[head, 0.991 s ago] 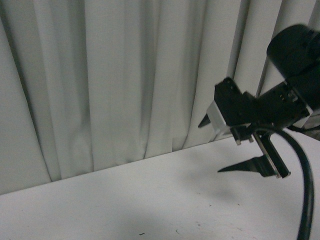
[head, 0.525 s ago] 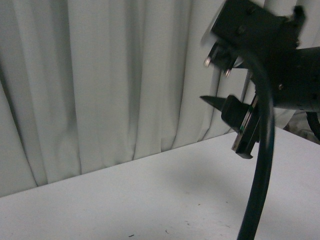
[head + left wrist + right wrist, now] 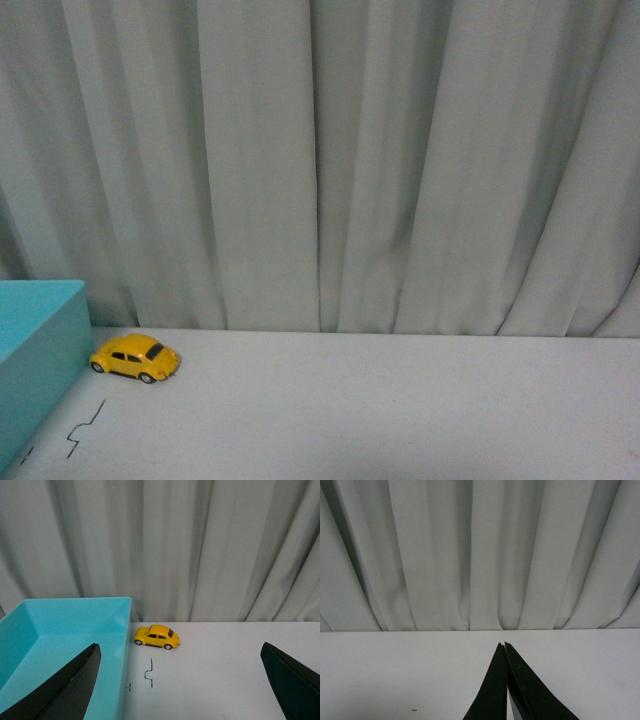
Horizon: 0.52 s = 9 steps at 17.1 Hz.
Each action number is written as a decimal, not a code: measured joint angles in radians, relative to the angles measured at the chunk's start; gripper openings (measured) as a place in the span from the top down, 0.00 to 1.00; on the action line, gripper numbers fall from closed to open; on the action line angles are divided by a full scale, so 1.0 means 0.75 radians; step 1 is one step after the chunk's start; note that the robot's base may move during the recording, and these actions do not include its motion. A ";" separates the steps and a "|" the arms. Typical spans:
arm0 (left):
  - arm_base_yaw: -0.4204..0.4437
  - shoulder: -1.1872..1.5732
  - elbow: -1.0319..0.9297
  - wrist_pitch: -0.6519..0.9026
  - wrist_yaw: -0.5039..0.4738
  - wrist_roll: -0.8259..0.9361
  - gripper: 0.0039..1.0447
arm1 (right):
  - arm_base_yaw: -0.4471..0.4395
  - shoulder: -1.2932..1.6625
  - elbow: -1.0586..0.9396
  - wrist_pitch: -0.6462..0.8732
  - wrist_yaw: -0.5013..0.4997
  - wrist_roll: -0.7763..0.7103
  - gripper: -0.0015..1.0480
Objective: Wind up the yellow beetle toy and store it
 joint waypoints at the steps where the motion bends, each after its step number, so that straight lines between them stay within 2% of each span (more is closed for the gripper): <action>1: 0.000 0.000 0.000 0.000 0.000 0.000 0.06 | 0.000 -0.031 -0.015 -0.006 -0.001 0.004 0.98; 9: 0.000 0.000 0.000 0.000 0.000 -0.001 0.06 | 0.000 -0.220 -0.107 -0.095 0.000 0.006 0.98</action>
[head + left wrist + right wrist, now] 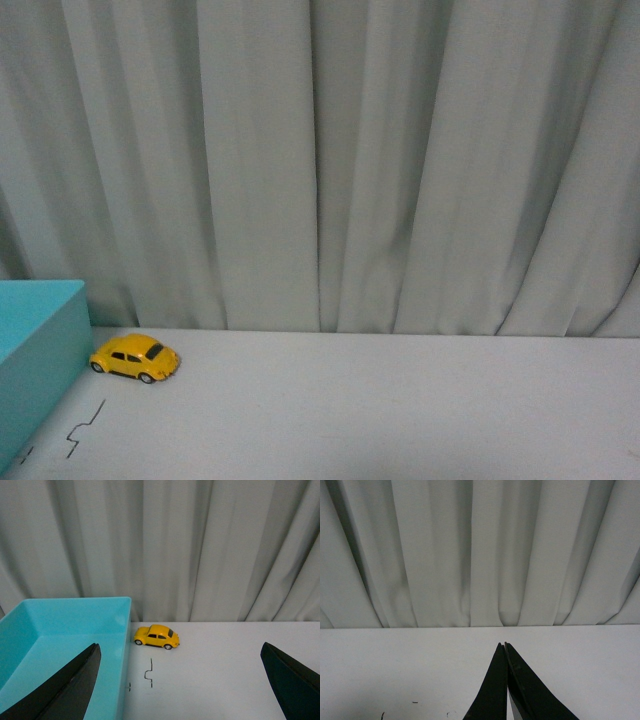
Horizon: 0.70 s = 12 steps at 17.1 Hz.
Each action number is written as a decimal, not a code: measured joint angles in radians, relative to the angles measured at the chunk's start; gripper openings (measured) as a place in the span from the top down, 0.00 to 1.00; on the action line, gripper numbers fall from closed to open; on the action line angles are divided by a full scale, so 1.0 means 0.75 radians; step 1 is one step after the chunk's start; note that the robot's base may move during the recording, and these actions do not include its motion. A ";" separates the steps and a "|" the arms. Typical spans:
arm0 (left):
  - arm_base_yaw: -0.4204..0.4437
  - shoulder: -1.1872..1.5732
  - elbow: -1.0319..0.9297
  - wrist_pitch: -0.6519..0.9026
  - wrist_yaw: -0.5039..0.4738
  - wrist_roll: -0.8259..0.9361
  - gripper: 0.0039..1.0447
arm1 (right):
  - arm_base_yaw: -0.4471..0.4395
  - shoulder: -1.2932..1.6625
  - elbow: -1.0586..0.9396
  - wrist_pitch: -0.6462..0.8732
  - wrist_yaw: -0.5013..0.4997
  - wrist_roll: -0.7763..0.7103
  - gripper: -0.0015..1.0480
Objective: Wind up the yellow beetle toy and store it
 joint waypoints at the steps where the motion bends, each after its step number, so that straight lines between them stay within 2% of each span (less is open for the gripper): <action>1: 0.000 0.000 0.000 0.000 0.000 0.000 0.06 | 0.000 -0.021 -0.008 -0.013 0.000 0.000 0.98; 3: 0.000 0.000 0.000 0.000 0.001 0.001 0.06 | 0.000 -0.059 -0.044 0.010 0.000 0.001 0.98; 5: 0.000 0.000 0.000 -0.001 0.000 0.001 0.06 | 0.000 -0.099 -0.050 -0.050 0.000 0.003 0.98; 6: 0.000 0.000 0.000 0.000 0.001 0.001 0.06 | 0.000 -0.202 -0.049 -0.211 -0.005 0.003 0.98; 7: 0.000 0.000 0.000 -0.001 0.000 0.000 0.06 | 0.000 -0.306 -0.049 -0.253 -0.002 0.004 0.98; 12: 0.000 0.000 0.000 0.000 -0.001 0.000 0.06 | 0.000 -0.312 -0.049 -0.259 0.000 0.004 0.98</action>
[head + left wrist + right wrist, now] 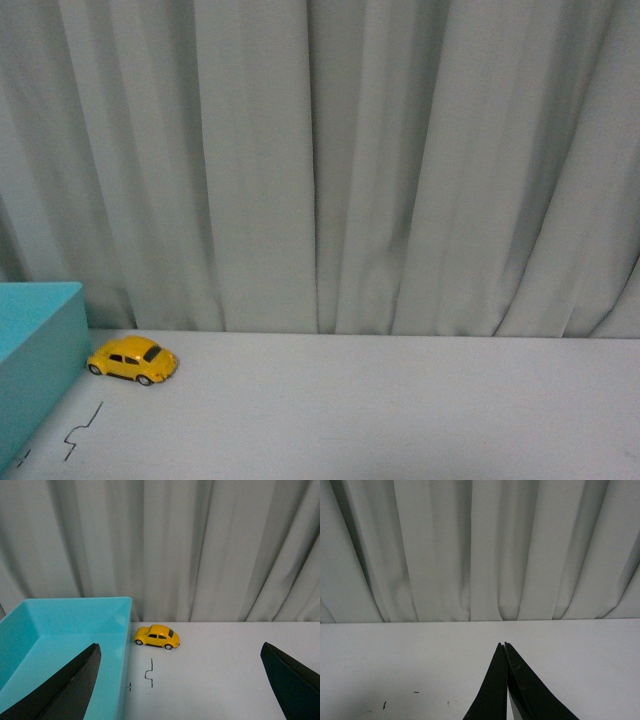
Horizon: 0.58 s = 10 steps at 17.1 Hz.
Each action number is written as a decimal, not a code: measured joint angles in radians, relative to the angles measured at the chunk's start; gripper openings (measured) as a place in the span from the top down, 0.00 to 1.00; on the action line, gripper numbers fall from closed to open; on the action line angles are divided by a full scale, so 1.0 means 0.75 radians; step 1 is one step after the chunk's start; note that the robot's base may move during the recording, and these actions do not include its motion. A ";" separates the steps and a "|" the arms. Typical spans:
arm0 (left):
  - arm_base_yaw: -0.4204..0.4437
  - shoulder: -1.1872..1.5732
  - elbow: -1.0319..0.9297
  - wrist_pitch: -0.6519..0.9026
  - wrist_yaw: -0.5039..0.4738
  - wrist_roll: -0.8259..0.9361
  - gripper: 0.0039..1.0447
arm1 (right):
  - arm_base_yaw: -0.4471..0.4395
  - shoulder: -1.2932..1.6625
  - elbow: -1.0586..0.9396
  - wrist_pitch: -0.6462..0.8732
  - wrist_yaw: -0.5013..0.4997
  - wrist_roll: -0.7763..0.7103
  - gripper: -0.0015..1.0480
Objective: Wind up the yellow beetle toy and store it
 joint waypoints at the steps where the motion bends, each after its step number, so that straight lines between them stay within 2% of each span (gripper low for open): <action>1: 0.000 0.000 0.000 0.000 0.001 0.000 0.06 | 0.000 0.000 0.000 -0.001 0.001 -0.001 0.97; 6: 0.000 0.000 0.000 0.000 0.001 0.000 0.06 | 0.000 0.000 0.000 -0.001 0.001 0.000 0.53; 10: 0.000 0.000 0.000 0.000 0.001 0.000 0.06 | 0.000 0.000 0.000 -0.001 0.000 0.000 0.08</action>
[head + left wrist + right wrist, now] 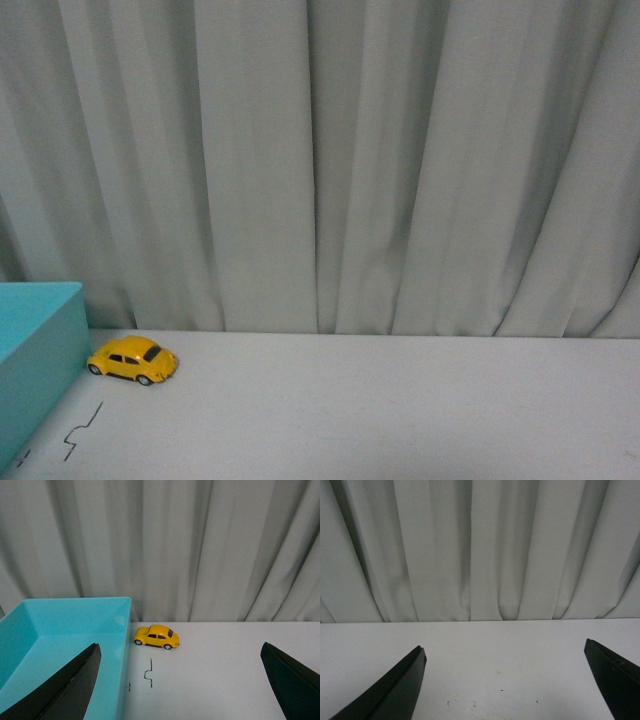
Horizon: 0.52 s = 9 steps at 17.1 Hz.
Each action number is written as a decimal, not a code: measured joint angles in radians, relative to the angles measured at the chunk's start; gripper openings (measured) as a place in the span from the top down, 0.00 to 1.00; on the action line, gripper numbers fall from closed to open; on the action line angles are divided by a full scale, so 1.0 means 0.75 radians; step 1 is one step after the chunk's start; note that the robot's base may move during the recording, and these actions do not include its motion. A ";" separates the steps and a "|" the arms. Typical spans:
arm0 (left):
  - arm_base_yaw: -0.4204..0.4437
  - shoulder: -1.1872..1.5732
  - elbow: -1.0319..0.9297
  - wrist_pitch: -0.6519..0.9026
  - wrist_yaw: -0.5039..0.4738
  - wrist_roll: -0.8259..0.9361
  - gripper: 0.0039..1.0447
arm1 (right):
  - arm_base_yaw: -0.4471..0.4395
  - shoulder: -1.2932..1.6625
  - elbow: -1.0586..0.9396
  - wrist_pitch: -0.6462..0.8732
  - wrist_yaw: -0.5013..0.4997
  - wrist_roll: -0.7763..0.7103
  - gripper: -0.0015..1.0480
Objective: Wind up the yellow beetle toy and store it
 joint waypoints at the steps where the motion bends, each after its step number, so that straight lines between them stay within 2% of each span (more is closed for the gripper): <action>1: -0.001 0.002 0.001 -0.009 -0.005 -0.006 0.06 | 0.000 0.000 0.000 0.000 0.000 0.000 0.05; 2: -0.092 0.169 0.137 -0.343 -0.207 -0.169 0.06 | 0.000 0.000 0.000 0.000 0.002 -0.001 0.07; 3: -0.144 0.370 0.252 -0.473 -0.327 -0.293 0.06 | 0.000 0.000 0.000 0.000 -0.002 0.001 0.06; 6: -0.120 0.492 0.311 -0.450 -0.364 -0.410 0.06 | 0.000 0.000 0.000 0.001 -0.002 0.000 0.06; 9: -0.050 0.596 0.347 -0.337 -0.353 -0.465 0.06 | 0.000 0.000 0.000 0.000 0.001 0.000 0.06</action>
